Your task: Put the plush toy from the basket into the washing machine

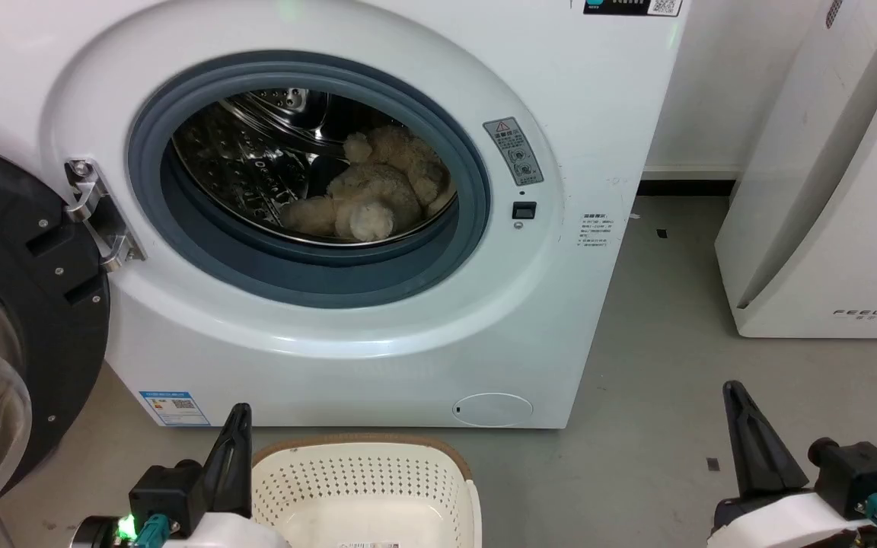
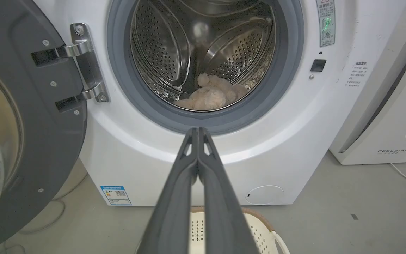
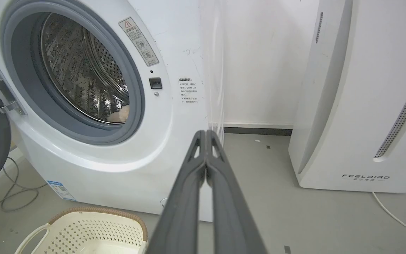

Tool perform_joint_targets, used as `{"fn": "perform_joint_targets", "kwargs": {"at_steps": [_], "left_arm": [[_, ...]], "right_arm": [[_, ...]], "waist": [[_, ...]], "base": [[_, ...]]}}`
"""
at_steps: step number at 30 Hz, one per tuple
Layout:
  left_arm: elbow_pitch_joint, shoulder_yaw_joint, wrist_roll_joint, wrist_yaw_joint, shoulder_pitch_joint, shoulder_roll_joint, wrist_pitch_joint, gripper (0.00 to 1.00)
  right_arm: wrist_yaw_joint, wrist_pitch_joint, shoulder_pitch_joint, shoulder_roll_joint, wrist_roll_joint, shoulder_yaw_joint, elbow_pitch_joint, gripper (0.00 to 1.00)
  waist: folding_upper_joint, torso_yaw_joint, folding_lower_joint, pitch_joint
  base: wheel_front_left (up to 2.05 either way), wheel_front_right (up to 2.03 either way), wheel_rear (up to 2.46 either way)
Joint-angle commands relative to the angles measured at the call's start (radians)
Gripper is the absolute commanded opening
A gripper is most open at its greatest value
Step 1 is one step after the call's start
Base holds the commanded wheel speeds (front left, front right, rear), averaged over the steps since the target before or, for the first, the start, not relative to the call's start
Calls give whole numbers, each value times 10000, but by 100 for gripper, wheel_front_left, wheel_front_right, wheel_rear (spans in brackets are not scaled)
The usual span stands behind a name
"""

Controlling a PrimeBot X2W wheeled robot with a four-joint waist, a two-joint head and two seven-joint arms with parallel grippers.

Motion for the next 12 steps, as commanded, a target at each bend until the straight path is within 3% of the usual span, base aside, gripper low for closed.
{"fn": "perform_joint_targets", "kwargs": {"at_steps": [1,12], "left_arm": [[-81,47,98,-48,-145,-50,63,0],[-150,127,310,-65,-227,-141,286,0]], "right_arm": [[-5,74,-161,-2,-130,24,-75,0],[-5,299,-197,-3,-318,57,-135,0]], "waist": [[0,-2,0,-2],[0,-20,0,-18]], "base": [[0,0,0],[0,0,0]]}}
